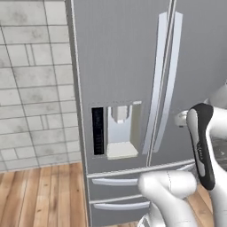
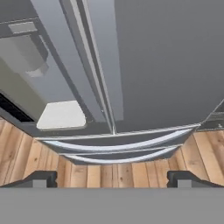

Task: Take the lemon wedge from the fridge and place it on the plate with fish on the dining counter.

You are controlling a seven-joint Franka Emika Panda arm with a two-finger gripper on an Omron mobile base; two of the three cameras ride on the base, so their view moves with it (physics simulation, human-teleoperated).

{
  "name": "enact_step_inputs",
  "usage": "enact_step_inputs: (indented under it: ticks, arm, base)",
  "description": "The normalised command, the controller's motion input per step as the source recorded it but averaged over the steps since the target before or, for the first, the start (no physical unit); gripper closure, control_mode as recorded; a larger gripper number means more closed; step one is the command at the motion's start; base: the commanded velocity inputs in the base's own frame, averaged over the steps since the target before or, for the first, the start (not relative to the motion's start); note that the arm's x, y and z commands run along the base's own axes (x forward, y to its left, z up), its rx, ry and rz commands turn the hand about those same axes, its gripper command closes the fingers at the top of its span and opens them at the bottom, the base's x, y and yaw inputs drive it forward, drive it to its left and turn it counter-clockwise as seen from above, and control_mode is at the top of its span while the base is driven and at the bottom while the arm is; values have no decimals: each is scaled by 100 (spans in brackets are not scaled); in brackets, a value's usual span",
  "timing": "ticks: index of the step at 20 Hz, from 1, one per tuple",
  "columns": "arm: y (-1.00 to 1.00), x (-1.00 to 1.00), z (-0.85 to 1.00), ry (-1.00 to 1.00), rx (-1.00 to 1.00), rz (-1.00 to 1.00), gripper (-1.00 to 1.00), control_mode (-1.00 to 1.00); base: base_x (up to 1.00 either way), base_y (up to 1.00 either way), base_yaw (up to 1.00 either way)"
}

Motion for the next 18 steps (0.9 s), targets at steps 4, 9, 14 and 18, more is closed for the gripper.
enact_step_inputs:
  ticks: [4, 9, 14, 18]
  arm:
    - [0, 0, 0, 0, 0, 0, -100, 100]
    - [0, 0, 0, 0, 0, 0, -100, 100]
    - [0, 22, 23, -21, -6, 0, -100, -100]
    - [0, 26, 35, -24, -3, 0, -100, -100]
  base:
    - [-100, -44, -1]
    - [-33, -20, 0]
    - [4, 0, 0]
    - [0, 0, 0]
